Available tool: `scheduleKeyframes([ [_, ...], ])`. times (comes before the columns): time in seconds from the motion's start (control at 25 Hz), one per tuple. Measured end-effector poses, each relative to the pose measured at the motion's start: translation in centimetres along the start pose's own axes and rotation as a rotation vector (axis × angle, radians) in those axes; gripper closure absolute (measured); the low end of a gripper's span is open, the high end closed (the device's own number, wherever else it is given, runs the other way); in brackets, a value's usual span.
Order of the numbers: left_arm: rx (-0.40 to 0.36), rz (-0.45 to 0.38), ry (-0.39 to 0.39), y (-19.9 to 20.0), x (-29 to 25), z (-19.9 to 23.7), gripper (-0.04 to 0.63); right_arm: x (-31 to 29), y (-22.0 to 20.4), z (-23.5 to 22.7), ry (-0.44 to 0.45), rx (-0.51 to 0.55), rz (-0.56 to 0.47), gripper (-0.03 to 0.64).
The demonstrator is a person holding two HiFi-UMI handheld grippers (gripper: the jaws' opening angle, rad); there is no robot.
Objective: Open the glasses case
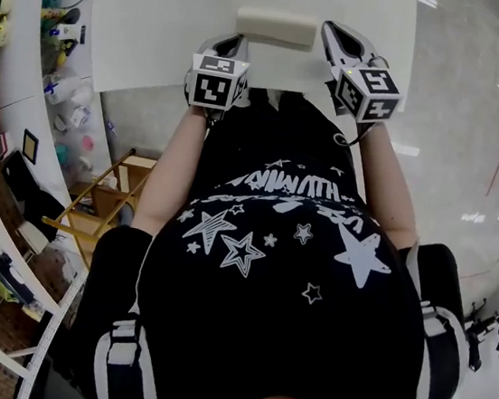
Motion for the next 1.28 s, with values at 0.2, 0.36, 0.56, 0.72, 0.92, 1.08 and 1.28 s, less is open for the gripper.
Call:
scheduleKeyframes([
  [0.2,0.014,0.006,0.016,0.0,-0.2,0.0,0.583,-0.4,-0.1,0.2,0.026,0.066,0.041,0.609],
  [0.36,0.002,0.016,0.026,0.0,-0.3,-0.2,0.583,-0.6,0.1,0.5,0.054,0.125,0.083,0.609],
  [0.56,0.011,0.003,0.028,0.2,-0.2,-0.5,0.583,-0.9,0.3,1.1,0.093,0.221,0.12,0.609],
  [0.72,0.017,0.011,0.028,0.3,-0.4,-0.6,0.584,-1.2,0.2,1.5,0.122,0.258,0.138,0.609],
  [0.92,0.027,0.014,0.028,0.2,-0.6,-0.6,0.583,-1.5,-0.1,1.7,0.14,0.306,0.162,0.609],
  [1.08,0.037,0.017,0.019,0.3,-0.6,-0.5,0.584,-2.0,-0.2,2.0,0.138,0.385,0.187,0.599],
  [1.28,0.045,0.025,0.013,0.4,-0.6,-0.5,0.583,-2.8,-0.5,2.6,0.175,0.52,0.238,0.471],
])
Point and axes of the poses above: the fingertips, and each gripper's own axes: x backward along the fingers, z to its left, y out of its top, the point moved 10 cm from there along x, backward along the fingers, and after that the axes turned 9 degrees about -x, right-handed, at the moved point
